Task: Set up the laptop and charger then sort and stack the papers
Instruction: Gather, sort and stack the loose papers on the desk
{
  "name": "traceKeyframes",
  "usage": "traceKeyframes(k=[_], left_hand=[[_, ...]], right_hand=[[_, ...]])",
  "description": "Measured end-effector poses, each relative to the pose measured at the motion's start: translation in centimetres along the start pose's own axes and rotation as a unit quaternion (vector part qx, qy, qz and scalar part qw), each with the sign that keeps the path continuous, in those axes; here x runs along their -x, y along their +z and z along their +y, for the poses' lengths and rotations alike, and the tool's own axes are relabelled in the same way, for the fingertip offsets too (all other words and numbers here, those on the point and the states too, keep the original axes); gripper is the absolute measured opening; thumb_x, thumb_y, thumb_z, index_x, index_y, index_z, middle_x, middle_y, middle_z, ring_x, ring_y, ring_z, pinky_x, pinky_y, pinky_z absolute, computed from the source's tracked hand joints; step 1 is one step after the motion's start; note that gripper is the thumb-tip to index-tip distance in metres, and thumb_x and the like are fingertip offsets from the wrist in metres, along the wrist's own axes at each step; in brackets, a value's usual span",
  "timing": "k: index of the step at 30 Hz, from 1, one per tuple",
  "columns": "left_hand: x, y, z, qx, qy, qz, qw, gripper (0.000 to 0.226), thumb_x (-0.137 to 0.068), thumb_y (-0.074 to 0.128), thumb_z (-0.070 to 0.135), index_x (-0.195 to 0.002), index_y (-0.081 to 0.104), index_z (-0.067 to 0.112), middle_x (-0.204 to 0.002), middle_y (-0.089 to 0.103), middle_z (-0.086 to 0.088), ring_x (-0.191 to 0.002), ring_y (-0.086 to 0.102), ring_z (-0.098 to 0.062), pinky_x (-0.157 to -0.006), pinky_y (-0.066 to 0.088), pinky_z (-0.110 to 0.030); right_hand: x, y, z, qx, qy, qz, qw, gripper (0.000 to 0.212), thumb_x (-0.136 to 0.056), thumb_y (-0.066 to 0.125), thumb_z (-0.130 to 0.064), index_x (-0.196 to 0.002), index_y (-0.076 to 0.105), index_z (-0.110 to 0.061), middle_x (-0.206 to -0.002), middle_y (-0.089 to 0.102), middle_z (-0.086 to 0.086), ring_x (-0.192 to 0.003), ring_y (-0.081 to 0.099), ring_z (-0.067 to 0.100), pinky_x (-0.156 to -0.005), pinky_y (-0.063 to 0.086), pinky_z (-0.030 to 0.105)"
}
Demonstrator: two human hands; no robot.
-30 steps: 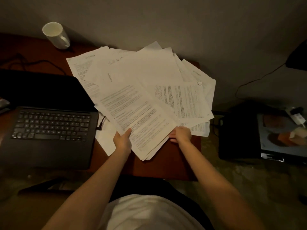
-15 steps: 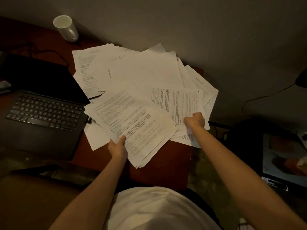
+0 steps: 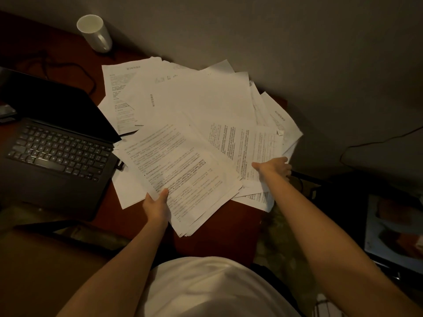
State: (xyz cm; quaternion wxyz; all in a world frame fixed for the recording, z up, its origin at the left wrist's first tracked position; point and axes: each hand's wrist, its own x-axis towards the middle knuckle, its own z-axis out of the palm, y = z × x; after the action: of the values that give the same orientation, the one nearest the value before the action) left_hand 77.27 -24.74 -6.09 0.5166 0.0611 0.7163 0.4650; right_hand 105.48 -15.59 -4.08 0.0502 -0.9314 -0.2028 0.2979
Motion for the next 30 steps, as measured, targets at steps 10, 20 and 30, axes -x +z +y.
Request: traceKeyframes(k=[10,20,30], left_hand=[[0.0,0.1,-0.2,-0.012,0.017,0.008,1.000,0.039,-0.092,0.058,0.005,-0.131,0.052,0.008,-0.120,0.061,-0.007,-0.105,0.060,-0.023,-0.089,0.050,-0.040],[-0.2,0.0,-0.3,-0.017,0.018,0.005,1.000,0.037,-0.091,0.061,0.005,-0.127,0.055,0.008,-0.115,0.062,-0.006,-0.103,0.060,-0.023,-0.088,0.049,-0.038],[0.1,-0.1,0.1,-0.038,0.017,0.011,0.999,0.040,-0.091,0.061,0.005,-0.130,0.053,0.006,-0.123,0.060,-0.012,-0.112,0.058,-0.028,-0.090,0.048,-0.039]], right_hand=[[-0.5,-2.2,1.1,-0.170,-0.057,0.003,0.984,0.052,-0.085,0.068,-0.012,-0.124,0.035,-0.005,-0.123,0.057,0.014,-0.106,0.060,0.032,-0.078,0.052,0.039],[0.6,-7.3,-2.1,-0.174,-0.250,0.007,0.952,0.030,-0.096,0.048,-0.019,-0.119,0.060,-0.004,-0.116,0.063,0.012,-0.102,0.061,0.026,-0.086,0.053,0.038],[6.0,-4.8,-3.4,-0.456,-0.153,-0.070,0.874,0.031,-0.097,0.051,-0.014,-0.127,0.056,-0.006,-0.117,0.062,0.004,-0.106,0.059,0.020,-0.094,0.050,0.034]])
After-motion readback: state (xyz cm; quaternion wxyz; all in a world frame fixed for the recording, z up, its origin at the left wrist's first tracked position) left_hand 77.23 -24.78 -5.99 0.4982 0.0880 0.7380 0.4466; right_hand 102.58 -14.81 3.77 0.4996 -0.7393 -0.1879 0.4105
